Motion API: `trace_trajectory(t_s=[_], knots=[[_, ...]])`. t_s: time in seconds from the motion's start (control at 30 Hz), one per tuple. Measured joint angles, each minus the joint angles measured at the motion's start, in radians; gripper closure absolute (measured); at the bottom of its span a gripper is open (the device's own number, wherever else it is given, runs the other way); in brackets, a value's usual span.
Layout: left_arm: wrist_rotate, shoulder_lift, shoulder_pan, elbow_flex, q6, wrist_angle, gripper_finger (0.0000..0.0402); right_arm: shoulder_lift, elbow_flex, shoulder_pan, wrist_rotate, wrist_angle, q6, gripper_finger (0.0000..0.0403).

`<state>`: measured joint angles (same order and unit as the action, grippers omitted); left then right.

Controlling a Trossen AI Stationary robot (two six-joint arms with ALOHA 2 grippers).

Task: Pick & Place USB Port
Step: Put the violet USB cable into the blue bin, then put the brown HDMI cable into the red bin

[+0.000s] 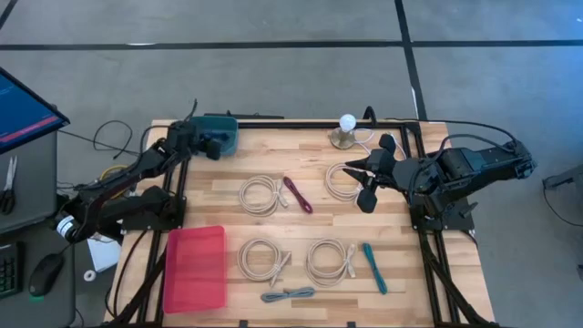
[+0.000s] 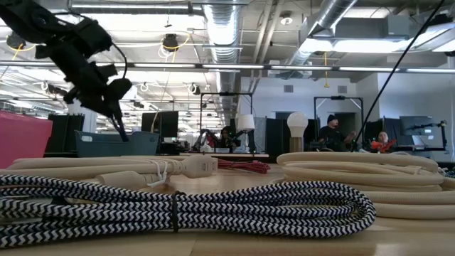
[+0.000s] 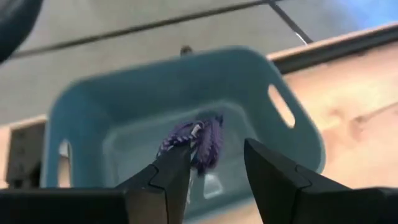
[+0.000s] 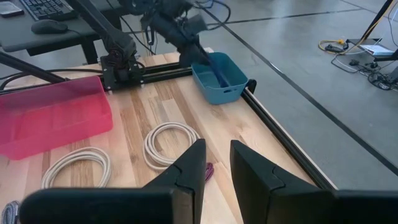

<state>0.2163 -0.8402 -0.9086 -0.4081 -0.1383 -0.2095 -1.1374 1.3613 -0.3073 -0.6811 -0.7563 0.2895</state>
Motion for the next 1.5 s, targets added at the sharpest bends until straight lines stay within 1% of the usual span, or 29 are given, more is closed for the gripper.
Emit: trace_trajectory(t_s=[0.1,0.27,0.37,0.53,0.6,0.73,0.97,1.03,1.17,1.37,1.5], knots=[[-0.007,0.0,0.0,0.031,-0.028,-0.004,0.0252,0.0,0.0,0.0,0.0,0.0,0.0,0.0337],[-0.043,0.0,0.0,0.039,-0.076,-0.021,0.0252,0.0,0.0,0.0,0.0,0.0,0.0,0.0337],[-0.088,0.0,0.0,0.039,-0.084,-0.085,0.0252,0.0,0.0,0.0,0.0,0.0,0.0,0.0337],[-0.111,0.0,0.0,0.041,-0.088,-0.252,0.0252,0.0,0.0,0.0,0.0,-0.001,0.0,0.0337],[-0.116,0.0,0.0,0.041,-0.088,-0.28,0.0252,0.0,0.0,0.0,0.0,-0.002,0.0,0.0337],[-0.131,0.0,0.0,0.041,-0.105,-0.28,0.0252,0.0,0.0,0.0,0.0,-0.003,0.0,0.0337],[-0.273,0.001,0.0,0.041,-0.145,-0.267,0.0252,0.0,0.0,0.0,0.0,-0.003,0.0,0.0337],[-0.336,0.002,0.0,0.041,-0.162,-0.241,0.0252,0.0,0.0,0.0,0.0,-0.003,0.0,0.0337],[-0.525,0.002,0.0,0.041,-0.2,-0.152,0.0252,0.0,0.0,0.0,0.0,-0.003,0.0,0.0337],[-0.831,0.002,0.0,0.041,-0.294,0.039,0.0252,0.0,0.0,0.0,0.0,-0.003,0.0,0.0337],[-0.988,0.002,0.0,0.041,-0.367,0.198,0.0252,0.0,0.0,0.0,0.0,-0.003,0.0,0.0337]])
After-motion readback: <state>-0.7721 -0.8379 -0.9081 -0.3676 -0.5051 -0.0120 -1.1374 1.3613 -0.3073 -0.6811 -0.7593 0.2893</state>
